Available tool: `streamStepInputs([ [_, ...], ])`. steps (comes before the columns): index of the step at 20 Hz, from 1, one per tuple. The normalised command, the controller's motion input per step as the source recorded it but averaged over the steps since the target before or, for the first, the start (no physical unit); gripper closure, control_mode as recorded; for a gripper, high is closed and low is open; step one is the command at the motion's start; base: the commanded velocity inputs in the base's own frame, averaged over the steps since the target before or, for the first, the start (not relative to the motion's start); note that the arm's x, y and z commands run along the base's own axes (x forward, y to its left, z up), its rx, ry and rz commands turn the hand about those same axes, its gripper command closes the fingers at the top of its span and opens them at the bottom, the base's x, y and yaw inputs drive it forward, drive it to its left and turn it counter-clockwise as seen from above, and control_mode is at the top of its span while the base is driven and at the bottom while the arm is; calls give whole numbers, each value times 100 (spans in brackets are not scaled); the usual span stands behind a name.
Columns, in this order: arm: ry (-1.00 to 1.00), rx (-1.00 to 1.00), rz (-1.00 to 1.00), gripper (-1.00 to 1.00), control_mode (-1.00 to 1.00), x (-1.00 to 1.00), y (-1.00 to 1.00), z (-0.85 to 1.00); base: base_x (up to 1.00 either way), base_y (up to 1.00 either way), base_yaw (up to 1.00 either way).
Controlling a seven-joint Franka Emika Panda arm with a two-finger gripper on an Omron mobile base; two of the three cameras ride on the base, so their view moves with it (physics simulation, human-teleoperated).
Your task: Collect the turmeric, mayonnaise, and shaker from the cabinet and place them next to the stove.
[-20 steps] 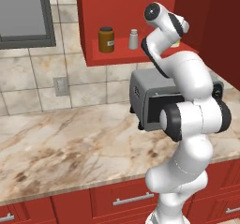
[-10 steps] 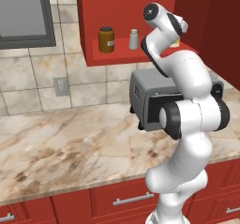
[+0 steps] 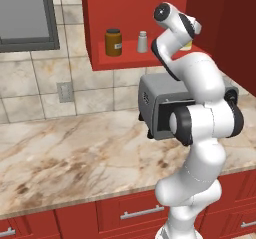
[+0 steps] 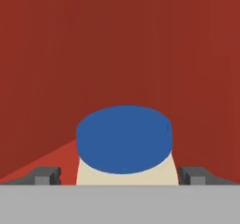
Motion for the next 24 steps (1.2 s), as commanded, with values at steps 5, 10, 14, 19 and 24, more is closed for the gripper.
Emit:
streamStepInputs([
  [5,0,0,0,-100,-100,1,-20,0,0,0,0],
  [10,0,0,0,-100,-100,13,-2,1,0,0,0],
  [14,0,0,0,-100,-100,4,0,0,0,0,0],
  [19,0,0,0,-100,-100,0,0,0,0,0,0],
  [24,0,0,0,-100,-100,4,0,0,0,0,0],
])
